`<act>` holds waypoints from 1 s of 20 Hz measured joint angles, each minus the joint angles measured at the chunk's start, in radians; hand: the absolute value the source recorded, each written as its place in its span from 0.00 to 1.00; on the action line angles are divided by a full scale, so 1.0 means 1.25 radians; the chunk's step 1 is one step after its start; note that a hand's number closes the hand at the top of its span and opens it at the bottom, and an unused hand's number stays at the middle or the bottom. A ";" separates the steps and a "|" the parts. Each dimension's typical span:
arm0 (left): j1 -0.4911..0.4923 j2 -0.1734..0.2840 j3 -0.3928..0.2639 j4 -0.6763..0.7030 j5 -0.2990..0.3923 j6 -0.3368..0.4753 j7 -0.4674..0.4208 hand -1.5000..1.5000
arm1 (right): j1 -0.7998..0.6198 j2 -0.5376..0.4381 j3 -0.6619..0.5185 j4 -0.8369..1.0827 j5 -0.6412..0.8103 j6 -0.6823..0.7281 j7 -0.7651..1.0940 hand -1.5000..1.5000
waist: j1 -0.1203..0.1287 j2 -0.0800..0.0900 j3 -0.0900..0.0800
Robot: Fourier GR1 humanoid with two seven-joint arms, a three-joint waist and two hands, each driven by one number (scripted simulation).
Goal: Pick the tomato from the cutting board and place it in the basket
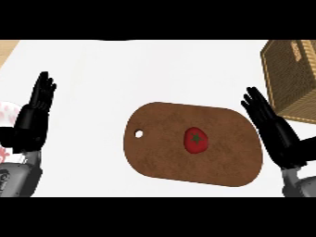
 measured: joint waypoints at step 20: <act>-0.010 0.058 -0.086 -0.098 -0.004 -0.171 0.112 0.50 | -0.220 0.152 0.279 -0.052 0.546 -0.209 0.118 0.00 | -0.037 -0.001 -0.005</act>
